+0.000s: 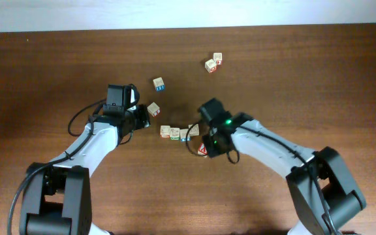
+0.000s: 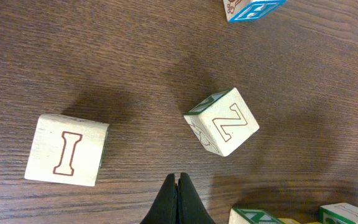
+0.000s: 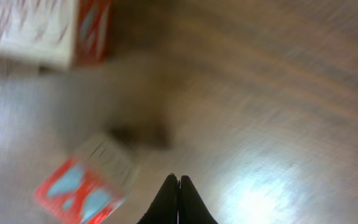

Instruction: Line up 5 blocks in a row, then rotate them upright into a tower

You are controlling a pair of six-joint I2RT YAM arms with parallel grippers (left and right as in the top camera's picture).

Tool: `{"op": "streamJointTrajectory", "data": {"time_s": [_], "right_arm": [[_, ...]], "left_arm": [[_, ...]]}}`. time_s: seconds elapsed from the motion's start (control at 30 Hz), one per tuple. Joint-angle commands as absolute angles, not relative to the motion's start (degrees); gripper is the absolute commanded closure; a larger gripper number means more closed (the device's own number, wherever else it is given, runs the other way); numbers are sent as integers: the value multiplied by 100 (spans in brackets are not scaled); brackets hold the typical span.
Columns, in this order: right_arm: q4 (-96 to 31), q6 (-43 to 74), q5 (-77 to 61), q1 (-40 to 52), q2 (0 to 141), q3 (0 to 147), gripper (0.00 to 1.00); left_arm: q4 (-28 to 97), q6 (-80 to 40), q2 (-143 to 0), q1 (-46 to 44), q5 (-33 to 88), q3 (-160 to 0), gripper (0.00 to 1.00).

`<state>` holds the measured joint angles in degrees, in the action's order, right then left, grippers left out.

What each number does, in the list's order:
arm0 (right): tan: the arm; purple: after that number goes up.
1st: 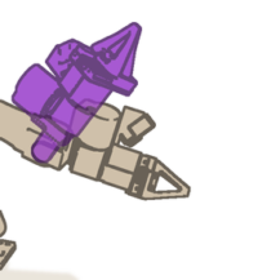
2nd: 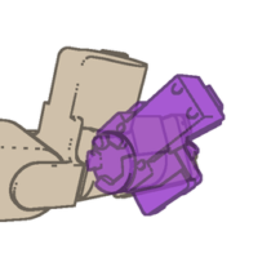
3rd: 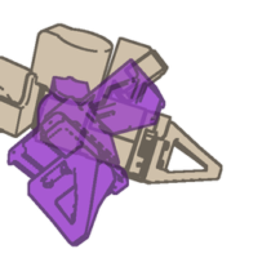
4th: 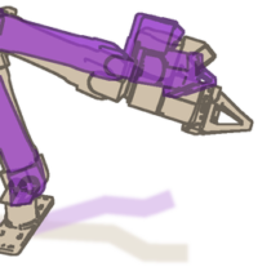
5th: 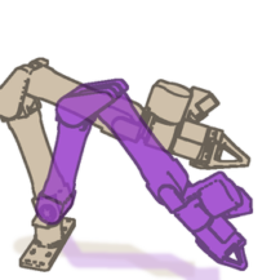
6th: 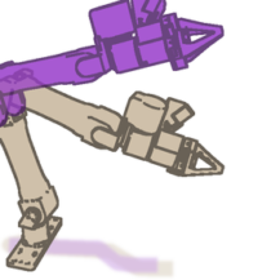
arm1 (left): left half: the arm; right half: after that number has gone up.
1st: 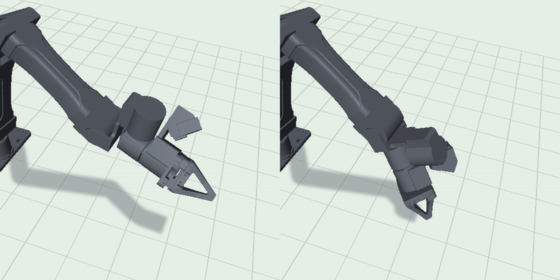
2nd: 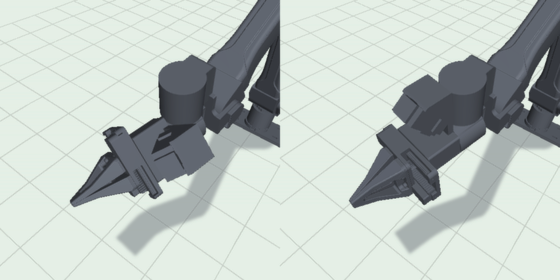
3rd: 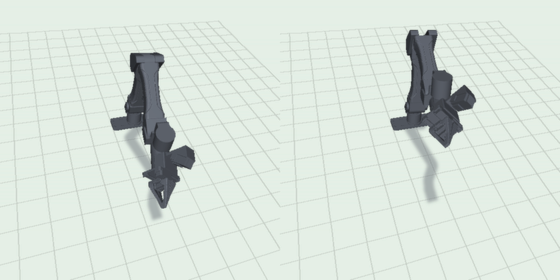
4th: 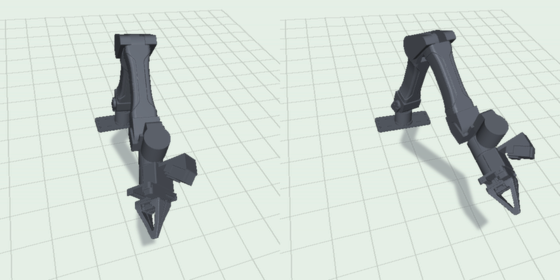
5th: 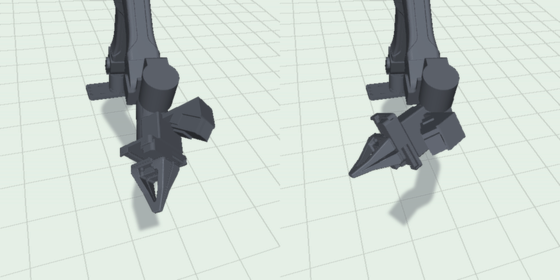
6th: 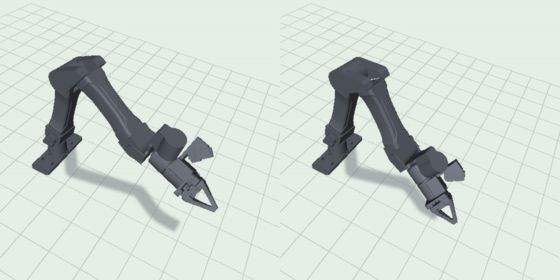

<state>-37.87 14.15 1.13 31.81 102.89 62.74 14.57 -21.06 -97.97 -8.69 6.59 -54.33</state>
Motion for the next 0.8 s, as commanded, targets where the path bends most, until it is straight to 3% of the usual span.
{"op": "streamJointTrajectory", "data": {"time_s": [0.0,0.1,0.33,0.77], "right_arm": [[-3599,873,-786,2856,10160,6307,96],[-4145,558,-1363,2899,10147,6753,96],[-5164,5,-1313,3625,10141,7183,96],[-4340,47,-987,3938,10672,6718,95]], "left_arm": [[1468,-2182,-9848,-856,617,-5457,100],[1487,-2182,-9848,-856,617,-5457,100],[1411,-2185,-9848,-856,617,-5457,100],[1417,-2185,-9848,-856,622,-5457,100]]}}
